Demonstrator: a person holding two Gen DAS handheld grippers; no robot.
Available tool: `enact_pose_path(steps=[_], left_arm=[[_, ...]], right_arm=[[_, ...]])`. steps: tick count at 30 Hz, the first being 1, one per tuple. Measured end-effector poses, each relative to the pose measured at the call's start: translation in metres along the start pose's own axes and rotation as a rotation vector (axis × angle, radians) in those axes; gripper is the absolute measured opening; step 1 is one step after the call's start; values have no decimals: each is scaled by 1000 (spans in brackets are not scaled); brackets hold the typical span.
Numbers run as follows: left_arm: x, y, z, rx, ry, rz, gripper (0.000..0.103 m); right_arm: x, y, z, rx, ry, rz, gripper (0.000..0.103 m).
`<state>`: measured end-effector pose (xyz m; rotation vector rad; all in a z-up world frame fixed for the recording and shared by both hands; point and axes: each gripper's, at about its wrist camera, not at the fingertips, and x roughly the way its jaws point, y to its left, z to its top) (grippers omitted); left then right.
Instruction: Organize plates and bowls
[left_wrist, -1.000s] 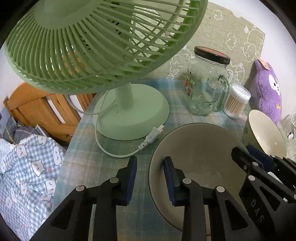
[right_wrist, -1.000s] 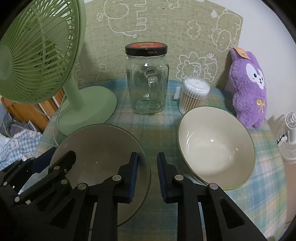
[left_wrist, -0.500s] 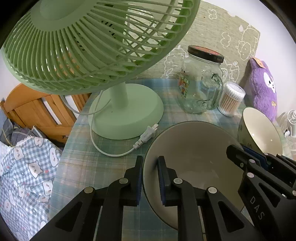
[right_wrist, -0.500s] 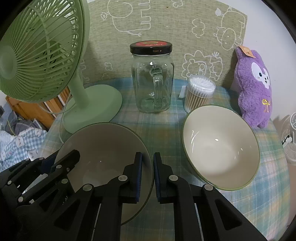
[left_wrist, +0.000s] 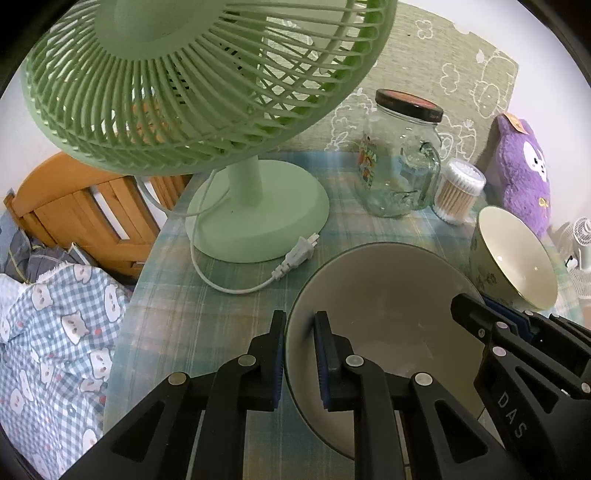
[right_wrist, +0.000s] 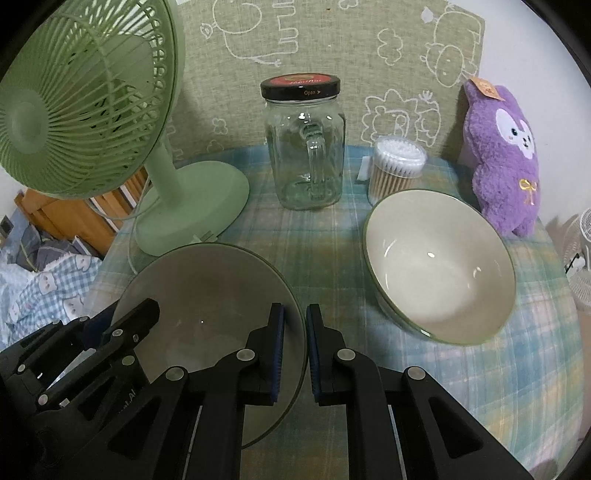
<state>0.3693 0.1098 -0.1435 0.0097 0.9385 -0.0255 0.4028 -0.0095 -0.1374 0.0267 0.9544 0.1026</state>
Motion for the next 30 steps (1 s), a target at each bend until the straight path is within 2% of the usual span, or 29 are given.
enact_pose_path(steps=[20,30], left_arm=[[-38,-3,-19,10,1,-28,12],[-72,-3,-25,17,-35,-31,12]], right_arm=[[-45,2,-26,31,-5,-21,14],[-82,8,-33,31,-39,-24,14]])
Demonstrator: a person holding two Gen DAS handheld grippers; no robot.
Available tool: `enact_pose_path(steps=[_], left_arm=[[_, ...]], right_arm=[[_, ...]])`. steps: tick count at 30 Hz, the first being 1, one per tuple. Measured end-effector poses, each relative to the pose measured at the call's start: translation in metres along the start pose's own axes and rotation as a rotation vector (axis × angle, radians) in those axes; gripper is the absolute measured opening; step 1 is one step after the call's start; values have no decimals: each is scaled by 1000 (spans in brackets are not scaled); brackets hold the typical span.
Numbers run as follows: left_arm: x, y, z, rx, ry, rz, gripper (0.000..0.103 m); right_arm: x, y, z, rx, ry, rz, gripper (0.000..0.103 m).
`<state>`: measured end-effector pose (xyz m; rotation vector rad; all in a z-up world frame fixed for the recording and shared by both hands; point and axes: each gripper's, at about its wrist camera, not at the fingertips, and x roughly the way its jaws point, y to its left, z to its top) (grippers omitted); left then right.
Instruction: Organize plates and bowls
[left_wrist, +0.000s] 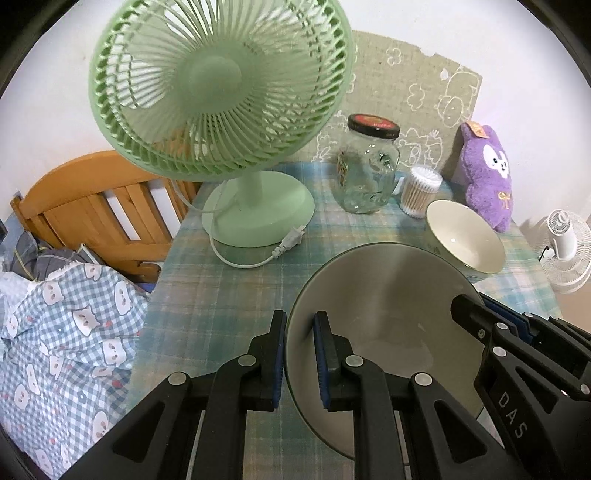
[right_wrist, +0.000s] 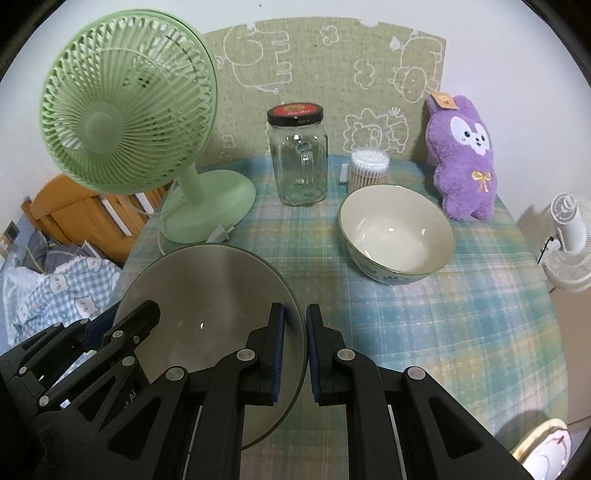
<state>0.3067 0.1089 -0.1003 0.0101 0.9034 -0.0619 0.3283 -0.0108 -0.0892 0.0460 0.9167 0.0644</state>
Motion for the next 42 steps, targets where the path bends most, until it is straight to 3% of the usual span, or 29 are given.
enact_pose_path(steps=[26,42], left_arm=[[-106,-17,-8,79,-92,-59,12],[-134,-53,-37,64,-83,-60,12]], right_arm=[[-126,1,-24,55,-109,-65,14],[-158,-34,-57,49,-94,-67,14]])
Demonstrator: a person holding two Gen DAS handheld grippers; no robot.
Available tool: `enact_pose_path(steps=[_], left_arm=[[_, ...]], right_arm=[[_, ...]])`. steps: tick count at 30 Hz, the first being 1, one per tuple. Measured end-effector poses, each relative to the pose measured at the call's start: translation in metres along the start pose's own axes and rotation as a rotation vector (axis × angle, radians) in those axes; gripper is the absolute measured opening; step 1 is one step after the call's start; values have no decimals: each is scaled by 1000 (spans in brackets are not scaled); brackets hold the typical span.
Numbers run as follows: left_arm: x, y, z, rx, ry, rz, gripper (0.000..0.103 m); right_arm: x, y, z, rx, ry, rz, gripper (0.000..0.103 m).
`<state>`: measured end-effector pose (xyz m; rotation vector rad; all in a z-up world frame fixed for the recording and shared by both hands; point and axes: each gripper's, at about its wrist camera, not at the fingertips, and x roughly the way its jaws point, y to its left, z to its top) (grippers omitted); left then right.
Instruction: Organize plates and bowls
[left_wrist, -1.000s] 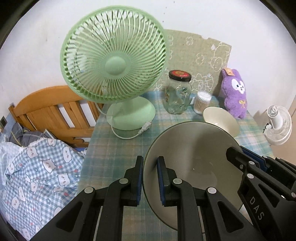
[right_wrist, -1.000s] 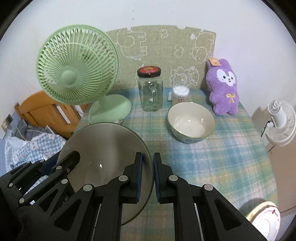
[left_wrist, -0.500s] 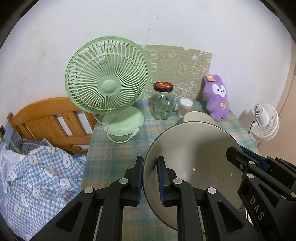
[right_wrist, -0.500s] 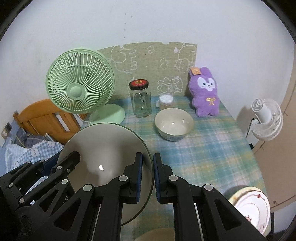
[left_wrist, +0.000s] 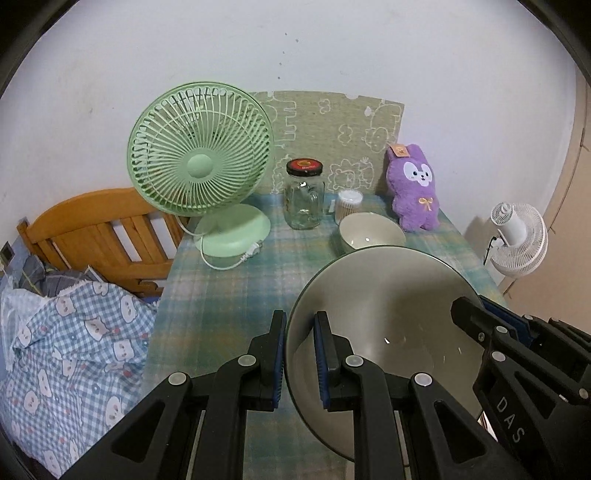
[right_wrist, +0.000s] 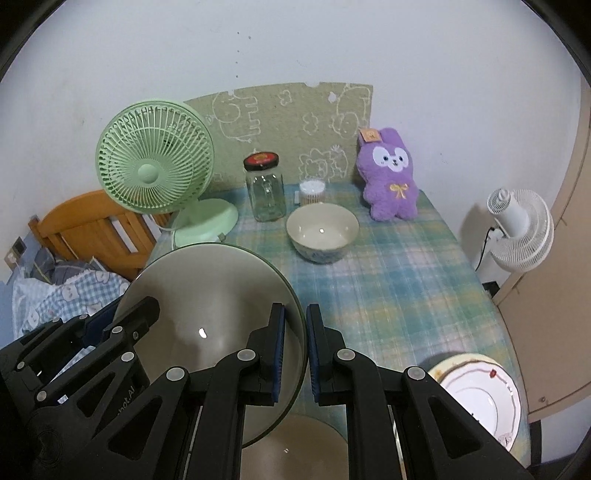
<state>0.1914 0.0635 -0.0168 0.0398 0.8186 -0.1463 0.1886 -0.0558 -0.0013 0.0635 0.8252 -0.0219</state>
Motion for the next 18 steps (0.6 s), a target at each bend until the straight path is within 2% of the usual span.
enact_pose_path(steps=[18], left_arm=[[-3,-43,-50,-35,85,11,12]], right_arm=[[-8,-44,-52,-24,82,12,14]])
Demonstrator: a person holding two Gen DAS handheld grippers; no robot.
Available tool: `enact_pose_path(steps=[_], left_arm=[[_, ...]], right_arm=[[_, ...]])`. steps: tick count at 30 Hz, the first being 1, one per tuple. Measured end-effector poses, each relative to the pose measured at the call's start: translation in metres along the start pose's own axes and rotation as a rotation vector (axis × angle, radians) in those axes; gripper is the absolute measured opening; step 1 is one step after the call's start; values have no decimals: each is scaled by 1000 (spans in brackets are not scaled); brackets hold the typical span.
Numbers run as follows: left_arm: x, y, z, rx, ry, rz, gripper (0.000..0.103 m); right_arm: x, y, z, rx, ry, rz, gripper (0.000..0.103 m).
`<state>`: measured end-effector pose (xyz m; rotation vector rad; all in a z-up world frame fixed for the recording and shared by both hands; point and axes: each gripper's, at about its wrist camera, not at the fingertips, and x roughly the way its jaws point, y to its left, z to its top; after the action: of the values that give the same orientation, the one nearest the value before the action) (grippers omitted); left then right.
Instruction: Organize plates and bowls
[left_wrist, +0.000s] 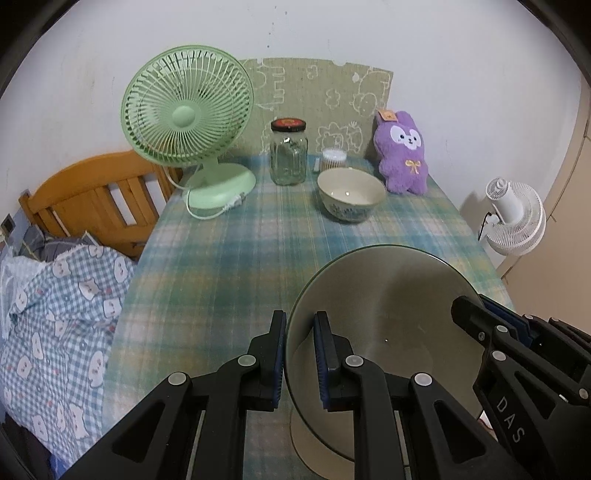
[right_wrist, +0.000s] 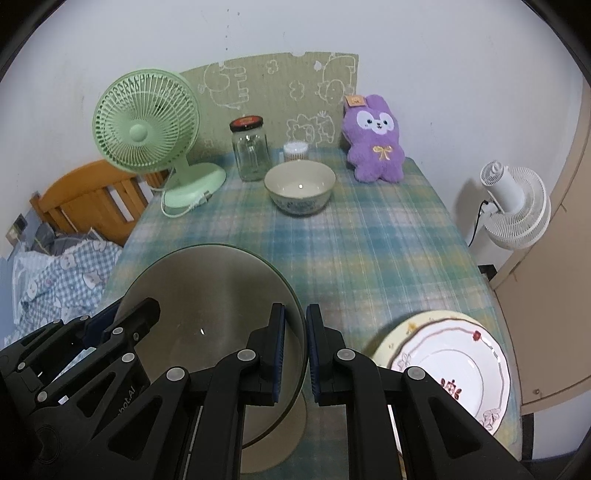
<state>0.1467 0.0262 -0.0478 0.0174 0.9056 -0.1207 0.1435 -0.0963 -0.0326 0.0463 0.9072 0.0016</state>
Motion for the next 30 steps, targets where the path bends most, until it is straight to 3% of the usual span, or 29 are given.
enact_pose_path(steps=[17,30], left_arm=[[14,-15,-43,-27,87,31,12],[29,-12,-56,-36,127,46,12]], right_arm=[[17,-16,-42,-27,83,30,14],[36,-13,-51,-34,134,44,14]])
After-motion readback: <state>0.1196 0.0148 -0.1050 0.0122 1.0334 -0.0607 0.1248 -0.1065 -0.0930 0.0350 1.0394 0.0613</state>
